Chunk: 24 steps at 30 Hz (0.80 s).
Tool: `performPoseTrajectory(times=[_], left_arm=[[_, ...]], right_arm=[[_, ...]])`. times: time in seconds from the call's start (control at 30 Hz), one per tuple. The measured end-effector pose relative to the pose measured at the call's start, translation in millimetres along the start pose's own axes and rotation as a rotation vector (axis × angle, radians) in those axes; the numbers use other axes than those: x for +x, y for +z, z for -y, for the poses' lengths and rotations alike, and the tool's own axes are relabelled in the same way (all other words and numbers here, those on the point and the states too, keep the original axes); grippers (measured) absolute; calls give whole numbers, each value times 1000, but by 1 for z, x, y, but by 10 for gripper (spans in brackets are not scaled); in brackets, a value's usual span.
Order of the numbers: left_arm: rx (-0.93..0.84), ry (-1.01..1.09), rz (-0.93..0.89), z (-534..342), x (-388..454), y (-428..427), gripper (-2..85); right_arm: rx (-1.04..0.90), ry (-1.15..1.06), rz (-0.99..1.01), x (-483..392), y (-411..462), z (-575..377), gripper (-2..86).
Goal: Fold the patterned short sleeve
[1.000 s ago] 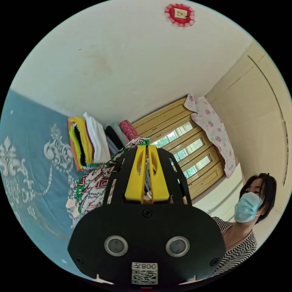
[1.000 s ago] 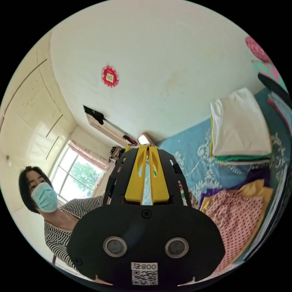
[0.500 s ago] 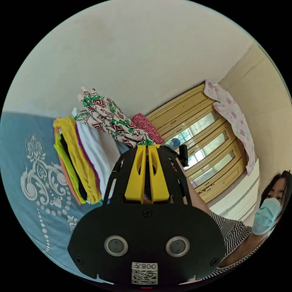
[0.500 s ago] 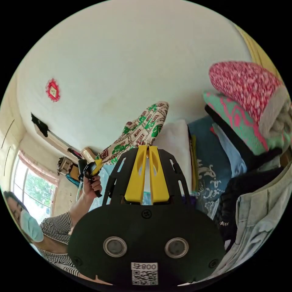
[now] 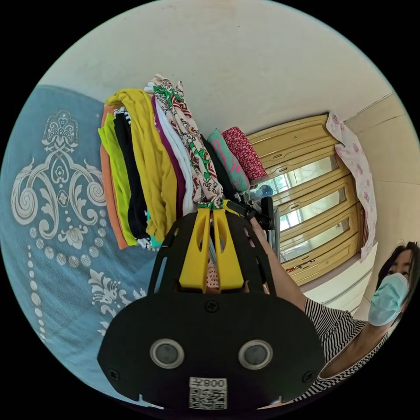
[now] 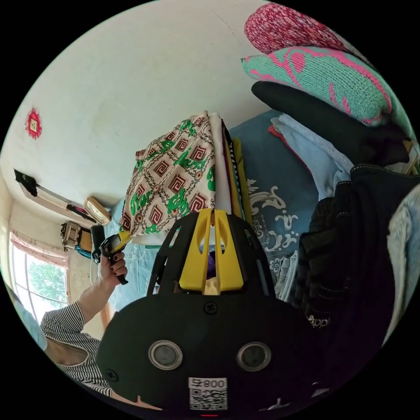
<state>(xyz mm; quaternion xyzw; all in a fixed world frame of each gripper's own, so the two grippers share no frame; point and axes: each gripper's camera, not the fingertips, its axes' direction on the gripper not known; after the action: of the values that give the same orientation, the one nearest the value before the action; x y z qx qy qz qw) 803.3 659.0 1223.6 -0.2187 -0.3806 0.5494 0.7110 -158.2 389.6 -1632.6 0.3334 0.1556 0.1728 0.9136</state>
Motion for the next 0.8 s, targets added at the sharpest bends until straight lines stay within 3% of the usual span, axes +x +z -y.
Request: performPoseTrajectory(times=[0.4, 0.53, 0.67, 0.8], left_arm=[[-47, 80, 74, 13, 33, 11, 16], [-15, 150, 83, 20, 58, 3, 15], [-16, 283, 142, 39, 97, 18, 11], [-88, 278, 283, 46, 109, 55, 4]], right_arm=[[-11, -3, -146, -40, 29, -22, 4], [53, -71, -354, -88, 10, -37, 1], [148, -255, -417, -172, 7, -58, 1], [83, -343, -537, -224, 47, -54, 0]])
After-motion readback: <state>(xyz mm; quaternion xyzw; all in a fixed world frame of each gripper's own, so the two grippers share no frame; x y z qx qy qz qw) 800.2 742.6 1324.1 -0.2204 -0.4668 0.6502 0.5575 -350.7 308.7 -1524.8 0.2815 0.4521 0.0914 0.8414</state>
